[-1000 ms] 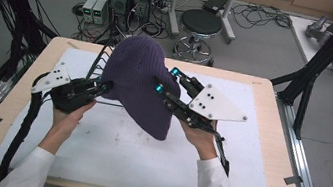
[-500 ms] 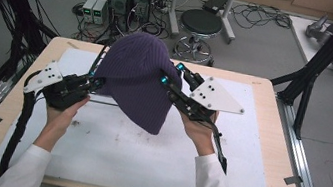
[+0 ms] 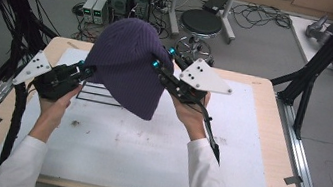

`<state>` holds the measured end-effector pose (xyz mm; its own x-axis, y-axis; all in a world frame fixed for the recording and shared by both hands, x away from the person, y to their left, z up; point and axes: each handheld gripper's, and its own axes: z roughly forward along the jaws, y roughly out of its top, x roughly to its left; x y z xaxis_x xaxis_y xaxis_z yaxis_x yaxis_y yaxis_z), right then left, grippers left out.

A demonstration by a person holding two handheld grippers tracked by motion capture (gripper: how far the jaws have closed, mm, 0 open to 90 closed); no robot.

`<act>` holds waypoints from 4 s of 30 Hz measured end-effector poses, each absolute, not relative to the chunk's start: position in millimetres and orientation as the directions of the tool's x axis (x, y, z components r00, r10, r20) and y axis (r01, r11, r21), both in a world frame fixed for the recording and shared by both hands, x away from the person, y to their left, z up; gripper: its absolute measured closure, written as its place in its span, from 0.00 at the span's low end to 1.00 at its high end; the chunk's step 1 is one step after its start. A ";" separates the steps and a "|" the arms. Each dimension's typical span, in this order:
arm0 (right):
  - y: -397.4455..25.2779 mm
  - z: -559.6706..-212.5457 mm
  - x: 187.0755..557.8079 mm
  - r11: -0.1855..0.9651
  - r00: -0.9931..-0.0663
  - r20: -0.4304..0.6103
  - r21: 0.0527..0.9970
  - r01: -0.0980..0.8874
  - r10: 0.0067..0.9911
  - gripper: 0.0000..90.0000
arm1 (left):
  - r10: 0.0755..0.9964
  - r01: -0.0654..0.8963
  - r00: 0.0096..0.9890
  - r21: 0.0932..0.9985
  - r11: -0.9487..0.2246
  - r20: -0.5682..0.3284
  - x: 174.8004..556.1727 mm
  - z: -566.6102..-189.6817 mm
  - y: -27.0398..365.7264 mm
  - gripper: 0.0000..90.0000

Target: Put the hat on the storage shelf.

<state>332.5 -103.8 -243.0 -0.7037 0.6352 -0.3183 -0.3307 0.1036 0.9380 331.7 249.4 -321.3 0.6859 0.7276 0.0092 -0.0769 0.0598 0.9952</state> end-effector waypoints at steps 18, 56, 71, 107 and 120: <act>-86.3 -218.4 367.0 0.102 -0.692 -0.313 0.939 -0.329 0.651 0.81 | 0.771 -0.134 0.632 0.991 0.012 0.077 359.1 -284.6 265.3 0.93; -51.0 -229.2 415.6 0.323 -0.557 -0.419 0.908 -0.268 0.717 0.79 | 0.806 -0.040 0.591 0.999 -0.009 0.031 386.0 -300.6 274.8 0.92; -49.4 -232.2 421.8 0.325 -0.466 -0.395 0.918 -0.227 0.791 0.79 | 0.809 -0.061 0.588 0.998 0.027 0.014 395.5 -307.6 264.7 0.91; -10.7 -293.6 414.5 0.358 -0.647 -0.360 0.923 -0.142 0.672 0.80 | 0.843 0.105 0.533 0.994 0.019 -0.072 374.9 -385.6 307.0 0.90; -6.3 -305.0 410.5 0.386 -0.671 -0.371 0.913 -0.136 0.642 0.80 | 0.834 0.167 0.538 0.985 0.033 -0.119 373.5 -405.6 308.8 0.89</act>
